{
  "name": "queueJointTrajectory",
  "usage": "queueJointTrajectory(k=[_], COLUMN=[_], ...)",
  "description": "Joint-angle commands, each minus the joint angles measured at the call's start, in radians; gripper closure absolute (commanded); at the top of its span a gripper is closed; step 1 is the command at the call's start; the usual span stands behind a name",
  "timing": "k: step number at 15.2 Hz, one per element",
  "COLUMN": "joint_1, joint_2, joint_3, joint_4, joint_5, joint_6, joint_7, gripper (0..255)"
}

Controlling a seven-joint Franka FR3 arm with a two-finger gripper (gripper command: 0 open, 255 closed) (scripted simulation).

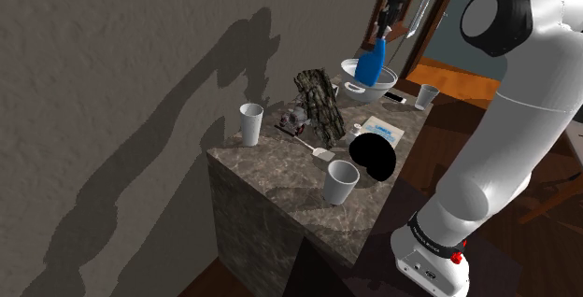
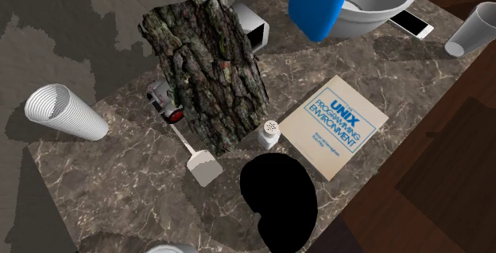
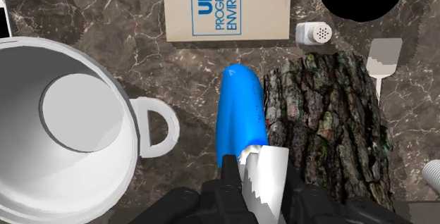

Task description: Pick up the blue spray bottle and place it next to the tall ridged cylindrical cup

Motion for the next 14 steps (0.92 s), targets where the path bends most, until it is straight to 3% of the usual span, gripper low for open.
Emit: queueJointTrajectory(k=[1,3,14], joint_1=[-0.005,-0.01,0.167], joint_2=[0.009,0.02,-0.173], joint_3=[-0.002,-0.003,0.115], joint_4=[0.04,0.076,-0.094], joint_5=[0.004,0.009,-0.076], joint_6=[-0.032,-0.058,-0.065], joint_7=[-0.004,-0.006,0.272], gripper=[255,255,255])
